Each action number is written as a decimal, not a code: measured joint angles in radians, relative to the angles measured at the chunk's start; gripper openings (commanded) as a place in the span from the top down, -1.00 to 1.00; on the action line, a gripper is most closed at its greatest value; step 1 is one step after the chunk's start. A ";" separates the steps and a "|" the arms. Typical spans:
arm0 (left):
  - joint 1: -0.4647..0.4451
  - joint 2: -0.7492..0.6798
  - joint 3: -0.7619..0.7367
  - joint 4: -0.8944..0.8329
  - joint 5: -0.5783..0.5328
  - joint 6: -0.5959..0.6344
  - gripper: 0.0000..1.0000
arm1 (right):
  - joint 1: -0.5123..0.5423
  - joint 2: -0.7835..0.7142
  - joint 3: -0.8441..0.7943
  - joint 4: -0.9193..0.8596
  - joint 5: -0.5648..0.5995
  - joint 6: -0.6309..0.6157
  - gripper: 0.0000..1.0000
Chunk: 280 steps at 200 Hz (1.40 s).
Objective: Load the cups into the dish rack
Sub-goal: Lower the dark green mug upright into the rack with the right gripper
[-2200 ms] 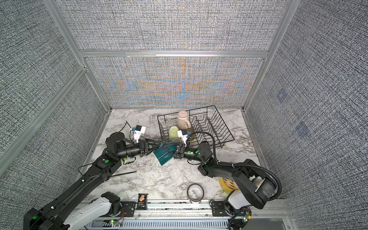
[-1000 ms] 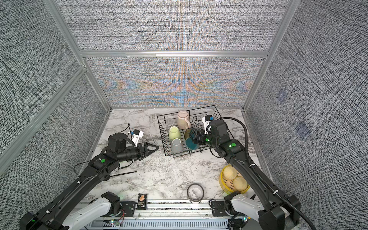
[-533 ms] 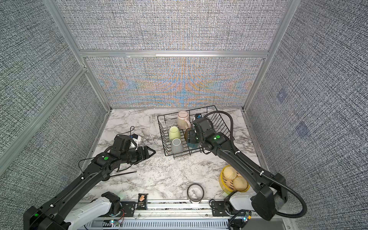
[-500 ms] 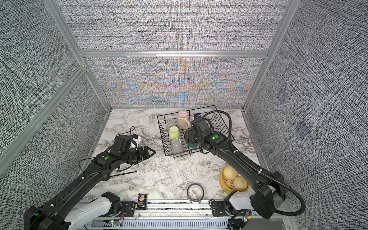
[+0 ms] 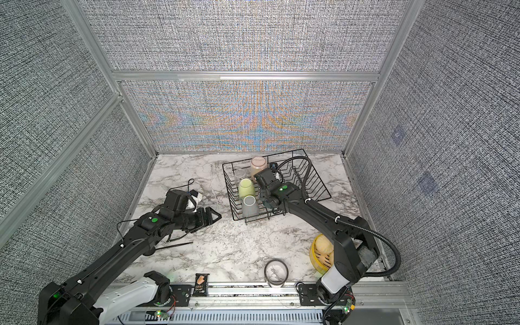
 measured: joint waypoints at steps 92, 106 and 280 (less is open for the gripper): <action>0.000 0.041 0.014 -0.002 0.024 0.027 -0.63 | 0.031 0.135 0.034 -0.006 0.134 0.188 0.23; 0.000 0.041 0.015 -0.006 0.030 0.031 -0.63 | 0.038 0.145 0.023 -0.038 0.144 0.214 0.23; 0.000 -0.013 0.013 -0.060 -0.034 0.046 -0.65 | 0.060 0.169 -0.004 -0.038 0.187 0.294 0.03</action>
